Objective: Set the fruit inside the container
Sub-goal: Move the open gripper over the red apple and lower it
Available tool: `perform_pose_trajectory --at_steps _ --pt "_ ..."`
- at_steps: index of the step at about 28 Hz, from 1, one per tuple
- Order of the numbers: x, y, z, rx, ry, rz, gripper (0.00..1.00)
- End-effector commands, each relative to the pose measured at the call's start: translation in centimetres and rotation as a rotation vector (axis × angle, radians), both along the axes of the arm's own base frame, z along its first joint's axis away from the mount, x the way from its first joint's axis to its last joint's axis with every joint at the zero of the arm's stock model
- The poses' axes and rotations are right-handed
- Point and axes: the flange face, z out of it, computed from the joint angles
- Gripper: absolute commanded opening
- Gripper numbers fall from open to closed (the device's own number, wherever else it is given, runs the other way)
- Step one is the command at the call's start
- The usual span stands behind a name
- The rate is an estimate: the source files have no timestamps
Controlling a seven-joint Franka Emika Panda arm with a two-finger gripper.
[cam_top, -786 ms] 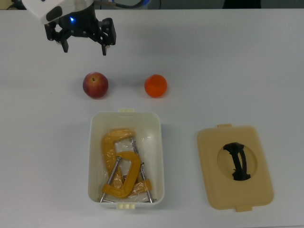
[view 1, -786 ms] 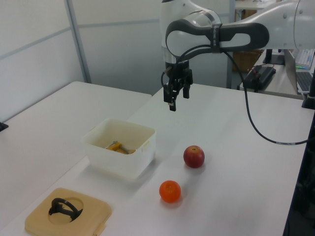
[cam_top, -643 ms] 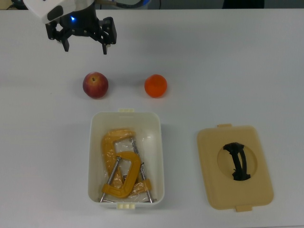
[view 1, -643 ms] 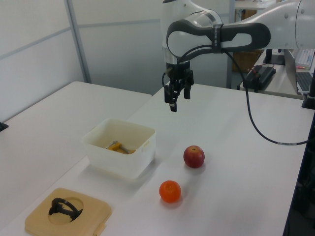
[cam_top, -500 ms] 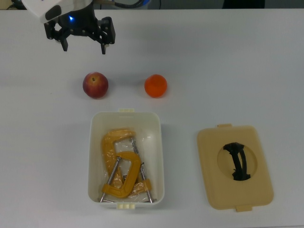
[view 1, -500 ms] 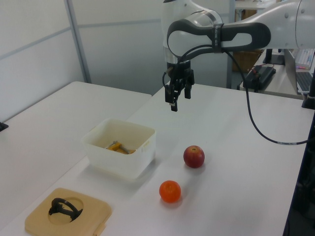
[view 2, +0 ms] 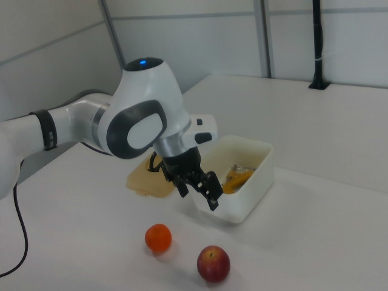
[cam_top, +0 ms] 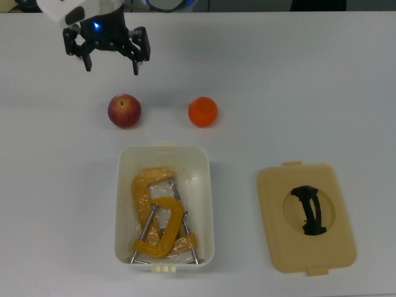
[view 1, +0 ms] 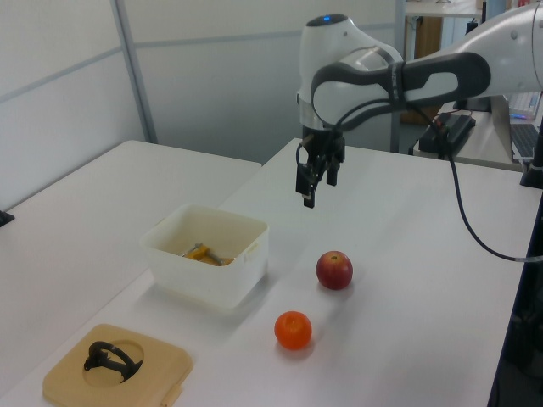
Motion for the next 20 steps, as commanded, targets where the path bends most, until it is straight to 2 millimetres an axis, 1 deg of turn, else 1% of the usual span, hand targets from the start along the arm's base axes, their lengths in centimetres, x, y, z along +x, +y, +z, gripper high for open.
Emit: perform_pose_trajectory --at_steps 1,7,9,15,17,20 --pt "-1.6 0.3 -2.6 -0.005 0.014 0.046 1.0" --pt "-0.8 0.3 -6.2 -0.008 0.034 0.068 1.0" --pt "-0.2 0.2 -7.5 -0.012 0.02 0.07 1.0" --pt "0.8 0.1 -10.4 -0.029 0.044 0.083 1.0" --pt "0.9 0.2 -11.1 -0.038 0.05 0.09 1.0" --pt "1.1 0.2 -12.6 -0.048 0.079 0.099 1.0"
